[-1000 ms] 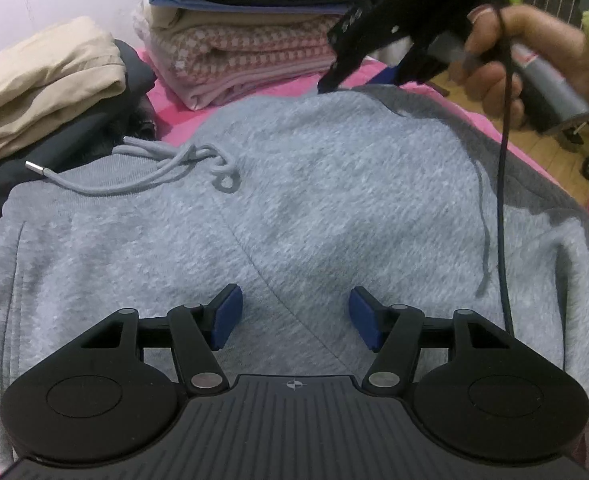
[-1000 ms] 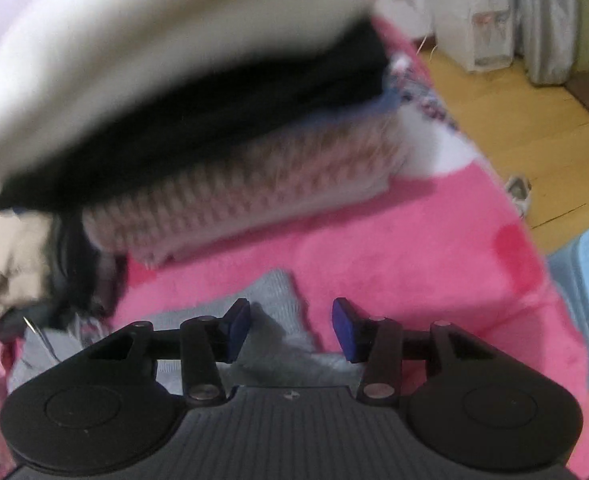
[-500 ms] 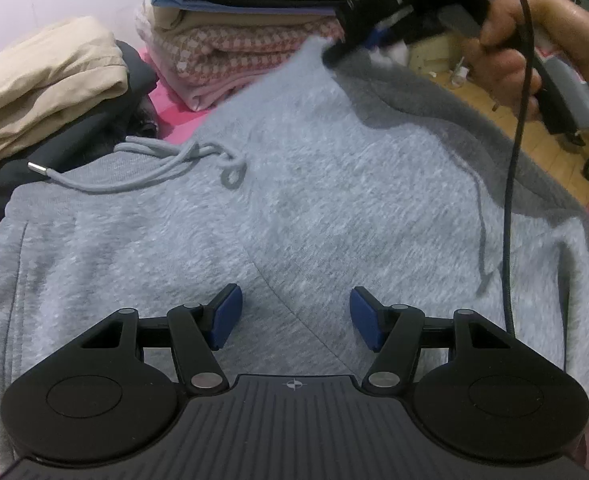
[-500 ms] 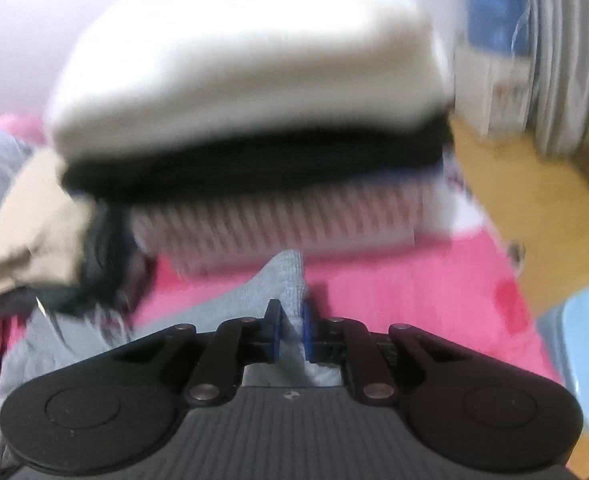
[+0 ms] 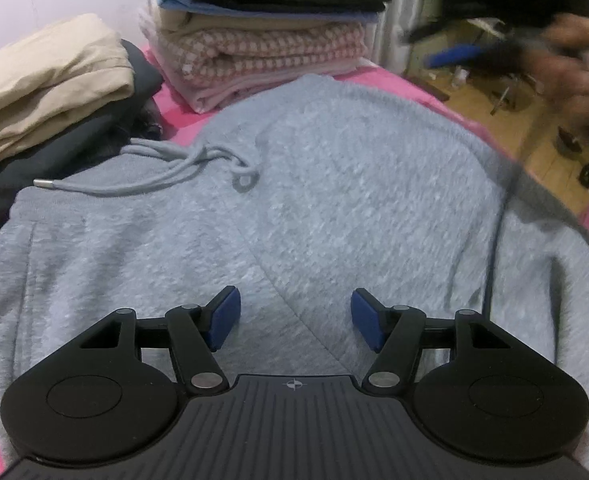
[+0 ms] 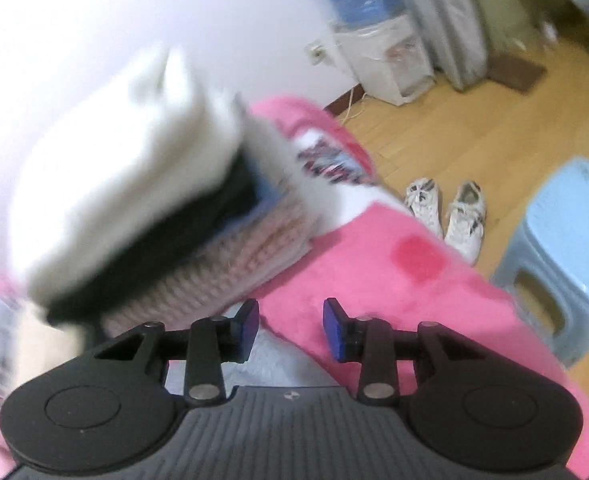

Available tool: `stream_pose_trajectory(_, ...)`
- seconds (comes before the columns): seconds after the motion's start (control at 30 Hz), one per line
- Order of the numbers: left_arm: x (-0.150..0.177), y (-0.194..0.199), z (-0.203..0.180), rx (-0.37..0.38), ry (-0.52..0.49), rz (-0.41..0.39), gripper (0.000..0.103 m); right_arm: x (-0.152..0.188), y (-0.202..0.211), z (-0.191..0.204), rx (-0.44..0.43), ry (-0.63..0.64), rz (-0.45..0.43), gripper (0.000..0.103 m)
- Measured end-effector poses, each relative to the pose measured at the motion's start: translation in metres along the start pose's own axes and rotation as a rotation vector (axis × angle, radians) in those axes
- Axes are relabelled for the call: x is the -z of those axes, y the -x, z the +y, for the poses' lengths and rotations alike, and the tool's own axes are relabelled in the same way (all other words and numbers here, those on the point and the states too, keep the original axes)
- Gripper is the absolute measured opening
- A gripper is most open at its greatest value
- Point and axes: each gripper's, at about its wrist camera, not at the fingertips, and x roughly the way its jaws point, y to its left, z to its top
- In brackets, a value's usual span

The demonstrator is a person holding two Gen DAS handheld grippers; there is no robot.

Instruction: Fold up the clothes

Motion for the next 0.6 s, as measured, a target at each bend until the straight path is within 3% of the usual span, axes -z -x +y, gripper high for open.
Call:
stream_pose_trajectory(0.1,0.000,0.012,0.003,0.005,0.019,0.001,0.062,0.003,0.071,-0.035,-0.011,-0.094,-0.011,0.038)
stream_pose_trajectory(0.27,-0.001,0.033,0.007,0.009,0.049,0.003,0.062,0.037,0.175,-0.088,0.152,-0.181,-0.038,0.038)
stream_pose_trajectory(0.4,-0.005,0.055,0.010,-0.009,0.070,0.007,0.062,0.075,0.236,-0.112,0.201,-0.245,-0.034,0.038)
stream_pose_trajectory(0.6,-0.022,0.126,0.001,-0.046,0.130,-0.003,0.062,0.122,0.277,-0.097,0.268,-0.104,0.081,0.038)
